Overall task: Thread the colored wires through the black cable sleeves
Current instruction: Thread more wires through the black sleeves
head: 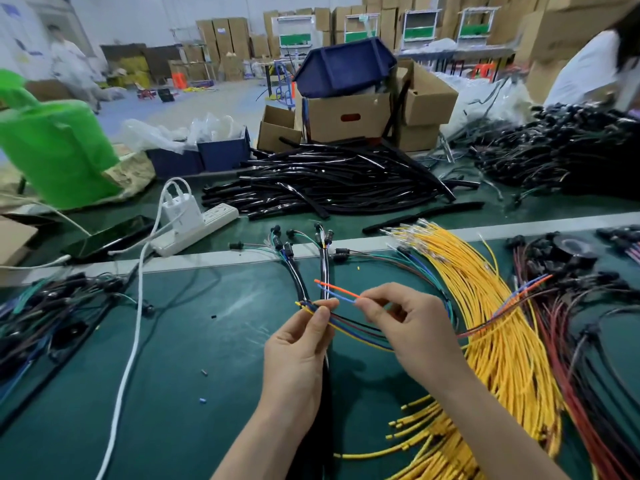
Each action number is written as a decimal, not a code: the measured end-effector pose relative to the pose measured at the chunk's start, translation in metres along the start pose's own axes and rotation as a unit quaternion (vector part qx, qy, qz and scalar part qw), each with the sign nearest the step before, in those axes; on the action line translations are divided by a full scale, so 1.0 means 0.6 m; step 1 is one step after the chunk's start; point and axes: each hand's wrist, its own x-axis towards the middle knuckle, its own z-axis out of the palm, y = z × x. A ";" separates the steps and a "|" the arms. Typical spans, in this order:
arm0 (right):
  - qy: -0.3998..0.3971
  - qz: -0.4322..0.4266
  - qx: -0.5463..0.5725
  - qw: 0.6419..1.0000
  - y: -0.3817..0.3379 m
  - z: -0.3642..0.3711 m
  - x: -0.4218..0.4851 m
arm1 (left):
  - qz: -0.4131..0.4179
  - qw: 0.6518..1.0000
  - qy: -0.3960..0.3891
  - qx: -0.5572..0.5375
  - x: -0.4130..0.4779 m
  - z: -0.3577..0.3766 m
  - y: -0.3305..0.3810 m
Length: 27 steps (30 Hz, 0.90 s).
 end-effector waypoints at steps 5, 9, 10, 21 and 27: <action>-0.028 -0.027 -0.050 0.998 -0.005 0.005 -0.004 | -0.003 1.000 -0.005 -0.005 0.002 0.000 -0.003; -0.056 -0.007 -0.031 0.998 -0.005 0.005 -0.008 | -0.010 1.000 -0.015 -0.002 0.000 -0.003 0.000; -0.065 0.000 -0.026 0.998 -0.004 0.004 -0.009 | -0.014 1.000 -0.014 -0.001 0.000 -0.003 0.000; -0.107 0.050 0.000 0.993 -0.003 0.004 -0.010 | -0.023 1.000 0.000 -0.005 -0.001 -0.004 0.000; -0.099 0.029 -0.024 0.994 -0.007 0.007 -0.012 | -0.003 1.000 -0.003 0.010 -0.004 -0.004 0.001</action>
